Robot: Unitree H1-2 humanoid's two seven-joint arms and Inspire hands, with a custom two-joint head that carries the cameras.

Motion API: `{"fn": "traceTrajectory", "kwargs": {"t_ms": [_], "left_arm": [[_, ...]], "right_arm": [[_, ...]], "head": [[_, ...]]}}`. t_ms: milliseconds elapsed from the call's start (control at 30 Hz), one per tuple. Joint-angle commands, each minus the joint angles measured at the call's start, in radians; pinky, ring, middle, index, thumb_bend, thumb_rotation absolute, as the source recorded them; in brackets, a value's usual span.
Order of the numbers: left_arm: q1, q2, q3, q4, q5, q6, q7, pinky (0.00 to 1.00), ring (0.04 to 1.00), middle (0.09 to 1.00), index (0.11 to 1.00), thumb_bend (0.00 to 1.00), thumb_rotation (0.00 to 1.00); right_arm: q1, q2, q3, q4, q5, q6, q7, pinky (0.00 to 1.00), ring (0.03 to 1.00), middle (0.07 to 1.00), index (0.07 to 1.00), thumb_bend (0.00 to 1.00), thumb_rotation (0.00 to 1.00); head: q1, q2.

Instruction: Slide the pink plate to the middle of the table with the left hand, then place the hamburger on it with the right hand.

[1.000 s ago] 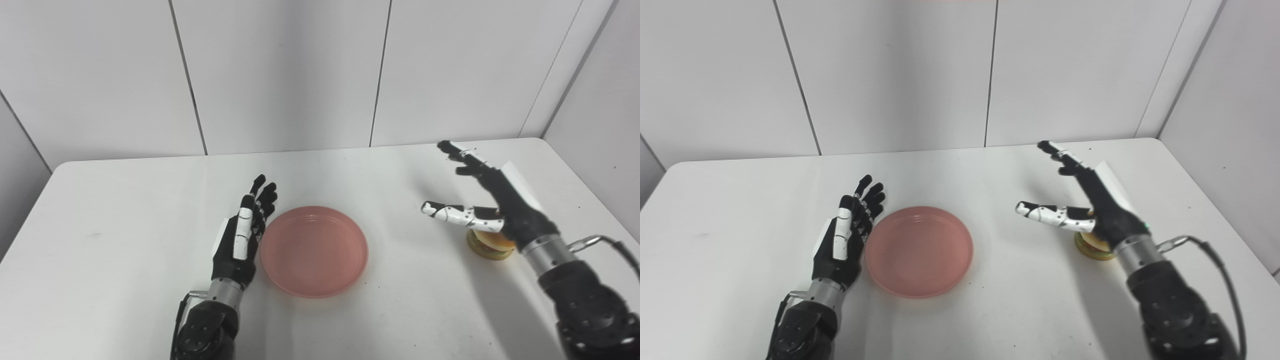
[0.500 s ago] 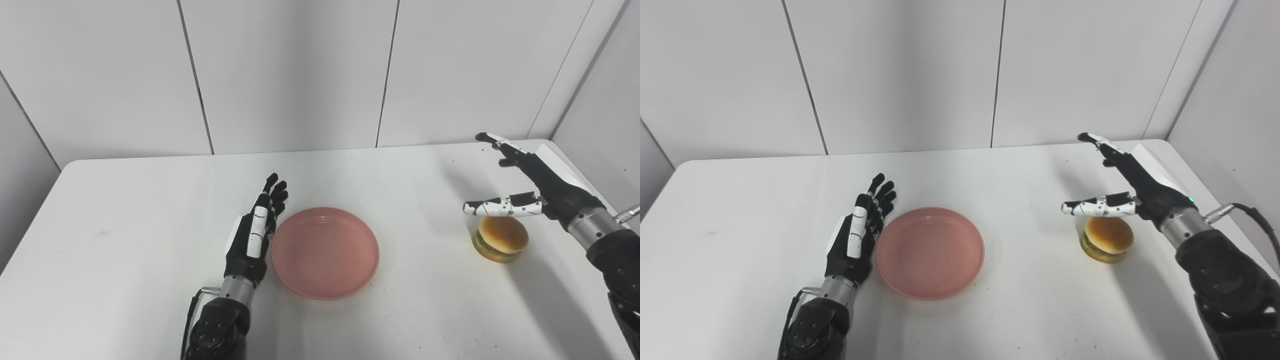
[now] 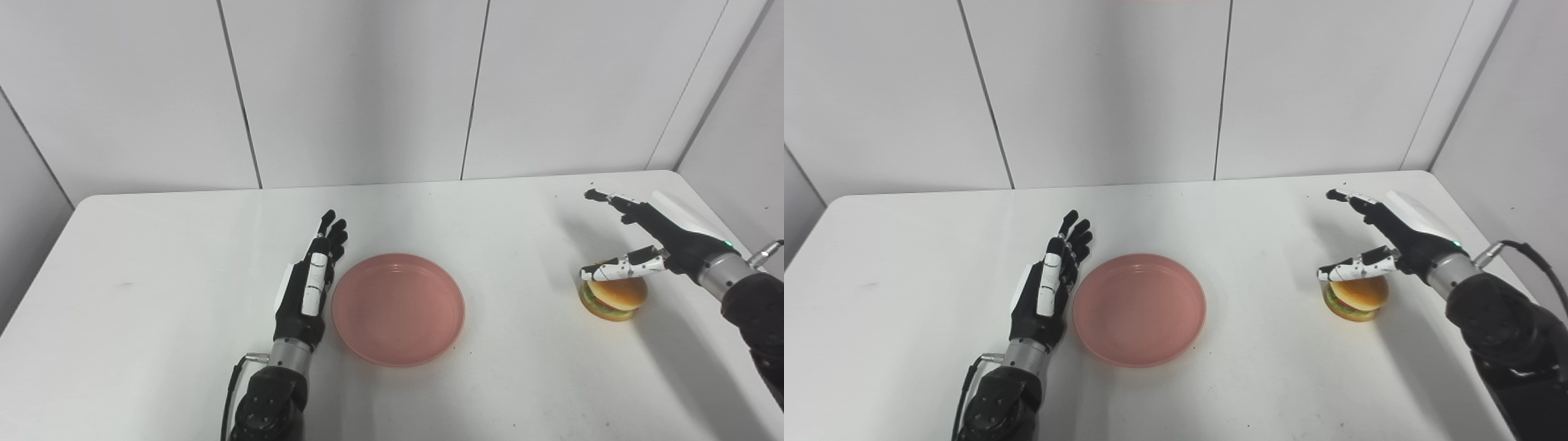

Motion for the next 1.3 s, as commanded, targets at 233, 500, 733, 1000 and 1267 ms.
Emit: {"fn": "traceTrajectory", "kwargs": {"t_ms": [233, 500, 733, 1000, 1267], "left_arm": [[0.085, -0.008, 0.001, 0.032, -0.001, 0.013, 0.009, 1.00, 0.972, 0.955, 0.957, 0.78, 1.00], [0.091, -0.006, 0.012, 0.020, -0.018, 0.022, 0.000, 1.00, 0.986, 0.955, 0.955, 0.76, 1.00], [0.096, -0.013, 0.020, 0.009, -0.028, 0.028, -0.003, 1.00, 0.978, 0.950, 0.954, 0.76, 1.00], [0.098, -0.019, 0.019, 0.004, -0.034, 0.028, -0.003, 1.00, 0.979, 0.950, 0.955, 0.73, 1.00], [0.102, -0.022, 0.018, -0.001, -0.034, 0.033, -0.001, 1.00, 0.977, 0.949, 0.952, 0.75, 1.00]], "right_arm": [[-0.043, -0.083, 0.056, 0.042, -0.134, -0.062, 0.007, 0.88, 0.906, 0.890, 0.879, 1.00, 0.38], [-0.043, -0.088, 0.072, 0.123, -0.136, -0.108, 0.027, 0.93, 0.935, 0.916, 0.905, 1.00, 0.49], [-0.046, -0.076, 0.078, 0.189, -0.122, -0.127, 0.043, 0.96, 0.947, 0.935, 0.909, 1.00, 0.53], [-0.048, -0.058, 0.100, 0.219, -0.119, -0.141, 0.056, 0.86, 0.949, 0.941, 0.921, 1.00, 0.50], [-0.054, -0.032, 0.111, 0.211, -0.099, -0.102, 0.108, 0.93, 1.000, 0.973, 0.922, 1.00, 0.55]], "head": [[-0.005, 0.001], [-0.030, 0.010], [-0.030, 0.017], [-0.030, 0.021], [-0.030, 0.025]]}}
